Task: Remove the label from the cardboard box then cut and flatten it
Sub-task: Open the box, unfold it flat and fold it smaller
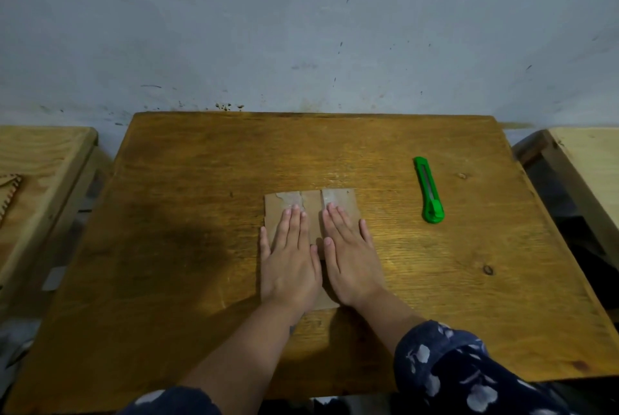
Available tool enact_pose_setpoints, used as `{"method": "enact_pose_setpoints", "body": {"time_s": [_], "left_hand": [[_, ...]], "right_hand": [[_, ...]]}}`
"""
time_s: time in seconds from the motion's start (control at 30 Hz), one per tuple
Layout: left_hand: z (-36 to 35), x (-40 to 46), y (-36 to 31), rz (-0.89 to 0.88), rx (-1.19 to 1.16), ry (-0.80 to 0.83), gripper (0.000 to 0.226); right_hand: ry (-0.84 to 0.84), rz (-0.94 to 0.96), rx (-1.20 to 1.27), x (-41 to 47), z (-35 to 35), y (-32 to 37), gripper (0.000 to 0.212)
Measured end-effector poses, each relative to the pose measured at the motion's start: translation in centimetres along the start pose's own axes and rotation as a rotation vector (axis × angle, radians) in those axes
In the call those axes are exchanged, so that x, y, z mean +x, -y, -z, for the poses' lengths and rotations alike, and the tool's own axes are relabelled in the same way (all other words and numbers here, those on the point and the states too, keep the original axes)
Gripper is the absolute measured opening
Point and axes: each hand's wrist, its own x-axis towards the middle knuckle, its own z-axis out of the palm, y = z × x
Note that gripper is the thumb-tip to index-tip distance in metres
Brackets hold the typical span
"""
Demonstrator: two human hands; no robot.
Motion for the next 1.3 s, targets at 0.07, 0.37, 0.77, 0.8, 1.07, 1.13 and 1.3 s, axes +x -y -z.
{"method": "enact_pose_setpoints", "body": {"time_s": [0.07, 0.37, 0.77, 0.8, 1.07, 1.13, 1.3], "left_hand": [[0.0, 0.0, 0.0, -0.006, -0.007, -0.007, 0.071], [0.1, 0.0, 0.5, -0.022, -0.119, -0.097, 0.066], [0.4, -1.3, -0.1, 0.385, -0.285, -0.12, 0.064], [0.6, -1.9, -0.2, 0.378, -0.382, -0.147, 0.06], [3.7, -8.7, -4.4, 0.409, -0.801, -0.328, 0.056], [4.0, -10.0, -5.6, 0.392, -0.825, -0.313, 0.056], [2.9, -13.6, -9.4, 0.251, -0.872, -0.237, 0.055]], "right_hand": [[0.0, 0.004, -0.002, 0.1, 0.0, 0.0, 0.068], [-0.087, -0.007, 0.099, -0.1, 0.3, 0.2, 0.067], [-0.169, -0.282, 0.141, -1.2, 0.3, -0.1, 0.051], [-0.192, -0.272, 0.215, -1.7, 0.5, -0.3, 0.05], [-0.435, -0.173, 0.425, -8.4, 2.6, 0.6, 0.053], [-0.481, -0.229, 0.461, -10.3, 3.0, 0.5, 0.053], [-0.56, -0.387, 0.467, -16.6, 3.7, -1.6, 0.054]]}}
